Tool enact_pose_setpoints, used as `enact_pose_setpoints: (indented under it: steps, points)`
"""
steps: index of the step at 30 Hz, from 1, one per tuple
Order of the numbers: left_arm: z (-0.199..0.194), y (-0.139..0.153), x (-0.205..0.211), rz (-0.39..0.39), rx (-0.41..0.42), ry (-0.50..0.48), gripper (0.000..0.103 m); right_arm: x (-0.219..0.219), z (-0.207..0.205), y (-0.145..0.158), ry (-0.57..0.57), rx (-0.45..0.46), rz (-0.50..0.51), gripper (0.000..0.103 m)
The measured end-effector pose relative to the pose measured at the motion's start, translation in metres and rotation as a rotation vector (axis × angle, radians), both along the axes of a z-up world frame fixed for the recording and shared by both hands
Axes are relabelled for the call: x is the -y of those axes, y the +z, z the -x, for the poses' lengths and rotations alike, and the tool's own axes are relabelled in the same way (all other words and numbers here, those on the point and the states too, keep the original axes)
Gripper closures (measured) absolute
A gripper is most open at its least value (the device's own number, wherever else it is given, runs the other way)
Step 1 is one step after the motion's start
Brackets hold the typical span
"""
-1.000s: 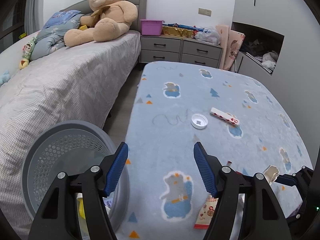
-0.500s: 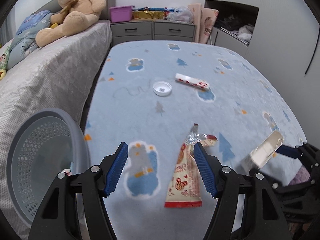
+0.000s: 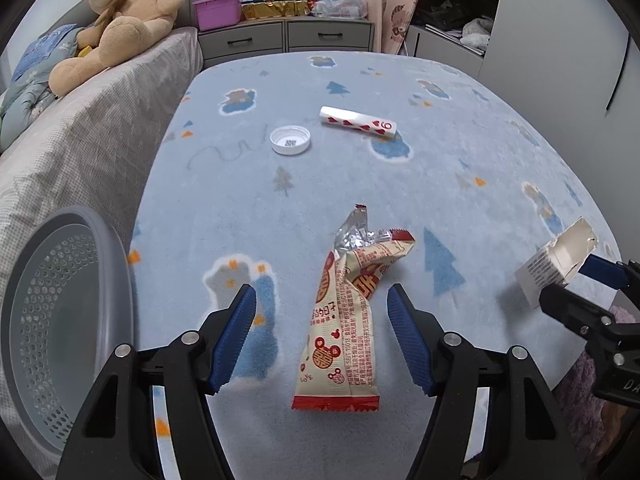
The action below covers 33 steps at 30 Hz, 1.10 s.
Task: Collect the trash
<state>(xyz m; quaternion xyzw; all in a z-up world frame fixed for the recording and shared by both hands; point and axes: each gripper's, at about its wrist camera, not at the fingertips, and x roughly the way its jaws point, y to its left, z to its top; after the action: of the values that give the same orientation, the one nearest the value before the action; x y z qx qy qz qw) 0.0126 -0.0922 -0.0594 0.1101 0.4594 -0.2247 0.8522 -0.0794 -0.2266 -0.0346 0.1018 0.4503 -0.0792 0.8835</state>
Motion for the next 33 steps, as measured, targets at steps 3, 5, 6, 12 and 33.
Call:
enact_pose_setpoints:
  steps: [3,5,6,12,33]
  points:
    - [-0.002,-0.005,0.004,-0.01,-0.008,-0.005,0.038,0.005,0.003,0.0,-0.017,0.007,-0.013,0.022]
    - [-0.004,-0.01,0.006,-0.019,-0.016,-0.005,0.038,0.008,0.005,-0.001,-0.023,0.013,-0.02,0.022]
    - [-0.005,-0.013,0.008,-0.026,-0.022,-0.004,0.038,0.009,0.006,-0.001,-0.025,0.015,-0.024,0.022]
    - [-0.008,-0.023,0.015,-0.04,-0.041,-0.01,0.038,0.013,0.008,-0.004,-0.026,0.016,-0.04,0.022]
    - [-0.004,-0.018,0.015,-0.036,-0.013,-0.014,0.074,0.013,0.011,-0.004,-0.032,0.026,-0.039,0.022]
